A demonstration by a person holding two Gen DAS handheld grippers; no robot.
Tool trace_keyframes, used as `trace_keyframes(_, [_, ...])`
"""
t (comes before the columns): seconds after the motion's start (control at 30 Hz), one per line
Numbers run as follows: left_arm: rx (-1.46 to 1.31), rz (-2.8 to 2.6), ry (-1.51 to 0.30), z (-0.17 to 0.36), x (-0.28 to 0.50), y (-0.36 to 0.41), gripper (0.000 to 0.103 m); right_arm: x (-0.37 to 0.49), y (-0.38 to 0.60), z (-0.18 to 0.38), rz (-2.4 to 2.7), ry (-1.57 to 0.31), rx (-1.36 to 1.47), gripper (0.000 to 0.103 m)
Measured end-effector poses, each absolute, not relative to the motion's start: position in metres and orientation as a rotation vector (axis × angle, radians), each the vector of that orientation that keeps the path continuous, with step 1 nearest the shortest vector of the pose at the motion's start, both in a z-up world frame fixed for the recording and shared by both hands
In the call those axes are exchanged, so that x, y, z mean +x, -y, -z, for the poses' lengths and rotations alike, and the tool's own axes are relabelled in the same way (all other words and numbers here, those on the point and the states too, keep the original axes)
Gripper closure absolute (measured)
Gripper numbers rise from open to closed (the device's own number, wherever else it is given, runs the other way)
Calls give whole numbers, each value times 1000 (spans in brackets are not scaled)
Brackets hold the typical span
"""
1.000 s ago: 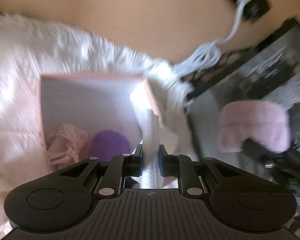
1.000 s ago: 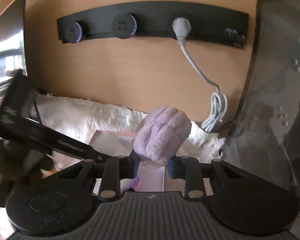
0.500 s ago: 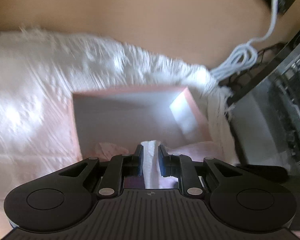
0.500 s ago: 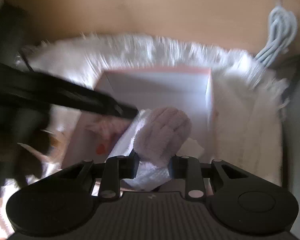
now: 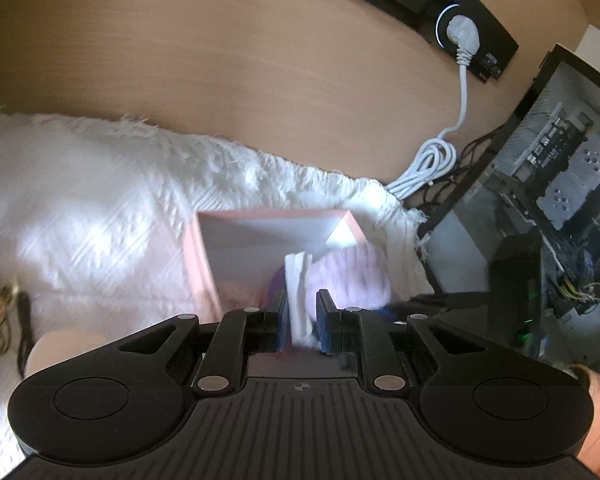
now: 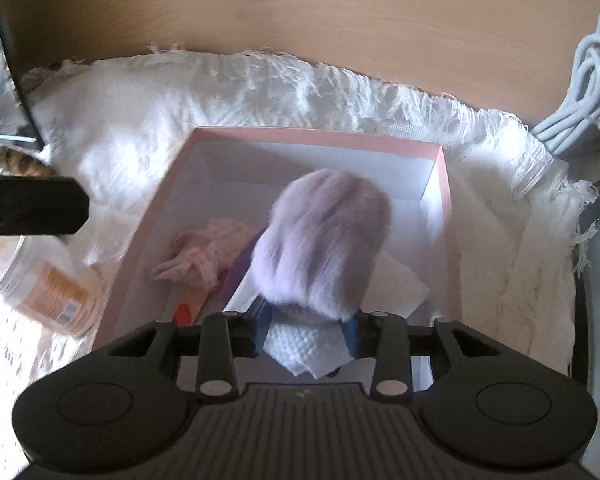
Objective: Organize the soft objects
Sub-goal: 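Carry the tissue and headband into the pink box and open both tools, then move both tools back over the bed toward the orange flower and cable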
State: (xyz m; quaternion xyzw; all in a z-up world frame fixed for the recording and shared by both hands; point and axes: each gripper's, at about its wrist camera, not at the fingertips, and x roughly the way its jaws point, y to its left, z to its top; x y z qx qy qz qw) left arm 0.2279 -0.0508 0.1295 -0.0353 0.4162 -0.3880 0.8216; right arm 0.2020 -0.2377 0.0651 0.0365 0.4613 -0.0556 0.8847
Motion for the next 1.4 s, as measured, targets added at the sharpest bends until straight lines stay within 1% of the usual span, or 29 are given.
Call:
trace_keyframes(0.07, [-86, 818, -889, -128, 224, 40, 85, 191, 234, -72, 104, -933, 58, 56])
trace_keyframes(0.17, [-104, 804, -885, -125, 218, 23, 85, 173, 230, -85, 114, -878, 40, 50])
trace_keyframes(0.23, [-115, 795, -874, -125, 215, 12, 85, 164, 231, -95, 126, -844, 50, 48])
trace_keyframes(0.5, [-140, 731, -803, -131, 209, -55, 85, 139, 230, -147, 152, -709, 139, 47])
trace_keyframes(0.67, [-136, 644, -752, -136, 212, -110, 85, 144, 216, -189, 151, -665, 194, 46])
trace_keyframes(0.8, [-121, 522, -713, -133, 217, -167, 85, 160, 176, -209, 119, -633, 170, 46])
trace_keyframes(0.93, [-153, 387, -697, -131, 233, -229, 85, 181, 115, -220, 36, -598, 134, 46])
trace_keyframes(1.07, [-176, 300, -668, -135, 250, -274, 85, 209, 56, -230, -45, -567, 142, 46])
trace_keyframes(1.23, [-130, 267, -634, -143, 276, -294, 85, 239, -2, -235, -109, -549, 117, 46])
trace_keyframes(1.4, [-208, 440, -747, -132, 290, -278, 85, 254, -25, -225, -174, -644, 86, 46])
